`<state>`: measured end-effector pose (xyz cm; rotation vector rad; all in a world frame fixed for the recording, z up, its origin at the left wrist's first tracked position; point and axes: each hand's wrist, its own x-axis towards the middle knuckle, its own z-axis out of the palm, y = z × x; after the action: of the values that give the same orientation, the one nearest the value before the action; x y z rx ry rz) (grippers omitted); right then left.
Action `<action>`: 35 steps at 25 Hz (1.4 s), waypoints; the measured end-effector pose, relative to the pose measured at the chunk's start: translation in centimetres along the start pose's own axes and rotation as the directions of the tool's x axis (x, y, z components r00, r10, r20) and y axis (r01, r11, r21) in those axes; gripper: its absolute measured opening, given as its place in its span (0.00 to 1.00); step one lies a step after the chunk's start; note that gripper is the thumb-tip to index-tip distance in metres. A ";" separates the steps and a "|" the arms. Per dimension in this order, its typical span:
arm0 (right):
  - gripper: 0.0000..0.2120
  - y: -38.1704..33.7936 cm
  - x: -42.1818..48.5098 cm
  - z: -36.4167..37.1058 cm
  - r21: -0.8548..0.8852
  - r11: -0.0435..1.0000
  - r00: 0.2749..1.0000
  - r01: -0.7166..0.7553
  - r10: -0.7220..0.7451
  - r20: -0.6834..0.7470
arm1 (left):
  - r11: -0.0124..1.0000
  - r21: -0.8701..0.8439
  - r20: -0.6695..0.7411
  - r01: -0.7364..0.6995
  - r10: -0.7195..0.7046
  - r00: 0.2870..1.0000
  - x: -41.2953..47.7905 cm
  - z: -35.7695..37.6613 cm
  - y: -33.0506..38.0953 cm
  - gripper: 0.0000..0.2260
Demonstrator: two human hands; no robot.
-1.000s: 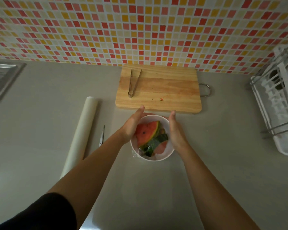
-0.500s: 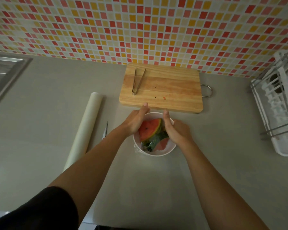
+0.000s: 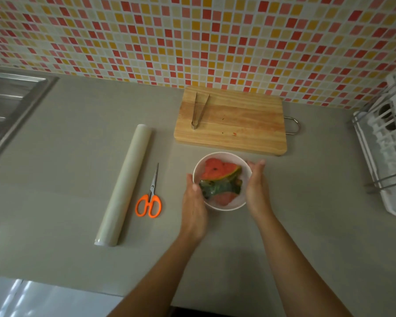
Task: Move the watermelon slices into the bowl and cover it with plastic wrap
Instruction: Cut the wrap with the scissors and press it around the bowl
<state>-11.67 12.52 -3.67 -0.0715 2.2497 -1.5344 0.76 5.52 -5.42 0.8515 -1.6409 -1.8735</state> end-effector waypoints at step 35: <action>0.08 -3.8 8.1 0.0 -0.262 0.956 0.878 -0.129 0.233 0.419 | 0.899 0.175 0.115 0.401 -0.423 0.899 11.2 -1.1 3.0 0.13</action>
<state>-19.77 8.88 -2.73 -0.2451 1.9808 -1.0289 -6.06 -3.79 -3.92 1.2285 -1.8169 -2.1632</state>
